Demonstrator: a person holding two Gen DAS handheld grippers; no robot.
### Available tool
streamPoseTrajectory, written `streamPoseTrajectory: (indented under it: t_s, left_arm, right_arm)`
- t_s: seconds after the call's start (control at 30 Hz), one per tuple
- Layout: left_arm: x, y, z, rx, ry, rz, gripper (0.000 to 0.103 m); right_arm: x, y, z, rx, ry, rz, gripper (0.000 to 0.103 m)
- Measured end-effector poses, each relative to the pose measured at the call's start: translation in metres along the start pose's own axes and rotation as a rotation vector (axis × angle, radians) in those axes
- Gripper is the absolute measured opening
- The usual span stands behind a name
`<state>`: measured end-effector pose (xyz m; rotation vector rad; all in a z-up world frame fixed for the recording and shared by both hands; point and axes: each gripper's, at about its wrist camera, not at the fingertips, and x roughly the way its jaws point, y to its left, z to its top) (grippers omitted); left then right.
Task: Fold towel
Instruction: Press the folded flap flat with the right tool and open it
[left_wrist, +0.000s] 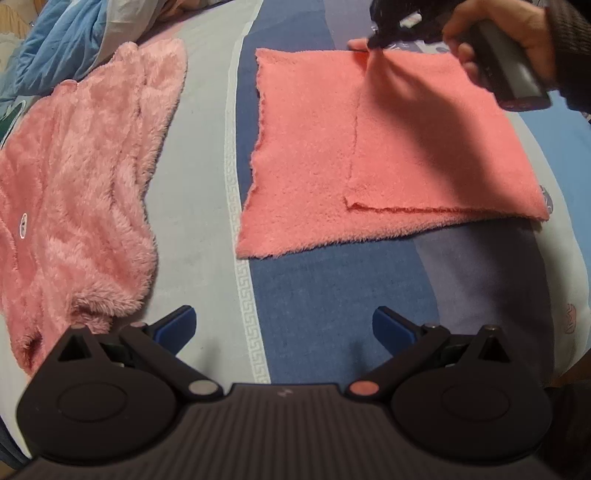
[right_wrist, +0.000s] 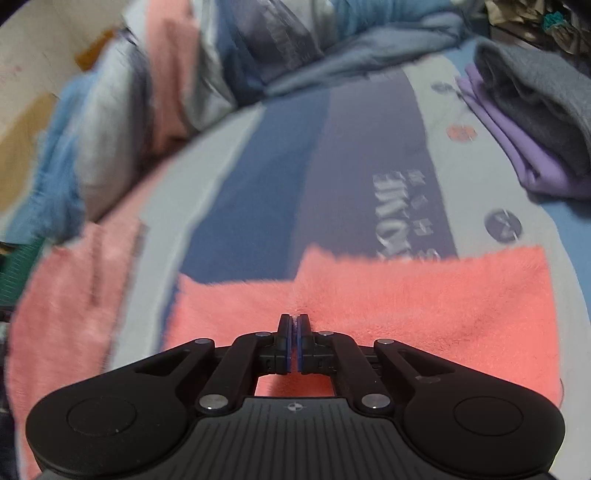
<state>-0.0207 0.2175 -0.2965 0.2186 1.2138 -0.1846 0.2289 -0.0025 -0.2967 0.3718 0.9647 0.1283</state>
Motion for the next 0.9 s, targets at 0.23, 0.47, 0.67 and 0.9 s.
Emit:
streamPoseTrajectory:
  t_s: [0.23,0.47,0.67,0.9]
  left_arm:
    - [0.002,-0.006,-0.005,0.008,0.012,-0.002,0.103]
    - [0.0,0.003,-0.012,-0.038,0.028,0.021,0.103]
    - [0.004,0.013,-0.016,-0.086,0.038,0.029,0.103]
    - [0.005,0.011,-0.019,-0.093,0.055,0.035,0.103]
  right_arm:
    - [0.013,0.048,-0.008,-0.039,0.069,0.159,0.003]
    - [0.047,0.073,-0.02,-0.09,0.308,0.103,0.013]
    - [0.037,0.085,0.005,-0.244,0.155,0.051,0.043]
    - [0.088,0.109,0.018,-0.578,0.202,0.118,0.039]
